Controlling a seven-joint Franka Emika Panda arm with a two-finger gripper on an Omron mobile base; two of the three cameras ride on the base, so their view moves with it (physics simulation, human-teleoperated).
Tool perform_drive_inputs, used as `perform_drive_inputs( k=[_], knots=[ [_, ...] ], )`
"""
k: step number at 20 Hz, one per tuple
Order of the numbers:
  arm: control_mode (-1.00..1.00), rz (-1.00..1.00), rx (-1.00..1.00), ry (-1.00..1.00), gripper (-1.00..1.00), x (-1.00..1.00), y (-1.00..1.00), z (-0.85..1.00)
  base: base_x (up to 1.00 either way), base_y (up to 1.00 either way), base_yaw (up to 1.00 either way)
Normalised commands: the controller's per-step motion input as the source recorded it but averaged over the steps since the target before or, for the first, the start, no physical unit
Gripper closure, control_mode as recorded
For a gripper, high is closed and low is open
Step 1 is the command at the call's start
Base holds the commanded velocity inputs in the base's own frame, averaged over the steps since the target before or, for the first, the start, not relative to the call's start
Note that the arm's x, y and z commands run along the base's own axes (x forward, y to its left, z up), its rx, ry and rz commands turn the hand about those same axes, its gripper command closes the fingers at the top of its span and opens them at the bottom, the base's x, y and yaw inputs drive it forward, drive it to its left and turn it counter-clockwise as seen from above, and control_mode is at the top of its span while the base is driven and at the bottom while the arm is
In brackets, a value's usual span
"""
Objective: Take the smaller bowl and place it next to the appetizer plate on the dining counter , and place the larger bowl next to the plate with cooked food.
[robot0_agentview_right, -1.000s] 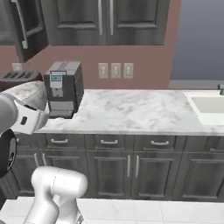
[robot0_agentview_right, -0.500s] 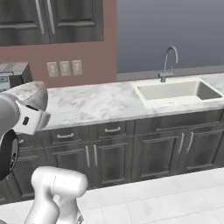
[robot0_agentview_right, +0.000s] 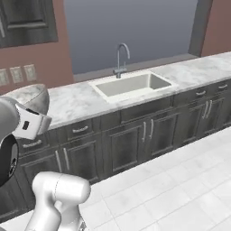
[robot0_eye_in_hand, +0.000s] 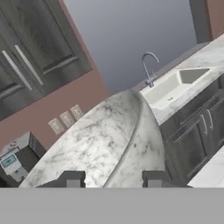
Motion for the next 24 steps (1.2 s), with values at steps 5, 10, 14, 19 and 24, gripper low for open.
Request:
perform_drive_inputs(
  k=[5,10,14,19,24],
  knots=[
    [1.0,0.0,0.0,0.0,1.0,0.0,0.0,0.0,-0.12,-0.15,-0.52],
    [1.0,0.0,0.0,0.0,1.0,0.0,0.0,0.0,-0.16,-0.23,-0.53],
    [1.0,0.0,0.0,0.0,1.0,0.0,0.0,0.0,-0.19,-0.22,-0.55],
    [1.0,0.0,0.0,0.0,1.0,0.0,0.0,0.0,-0.07,-0.35,-0.51],
    [1.0,0.0,0.0,0.0,1.0,0.0,0.0,0.0,0.0,-0.4,-0.45]
  ],
)
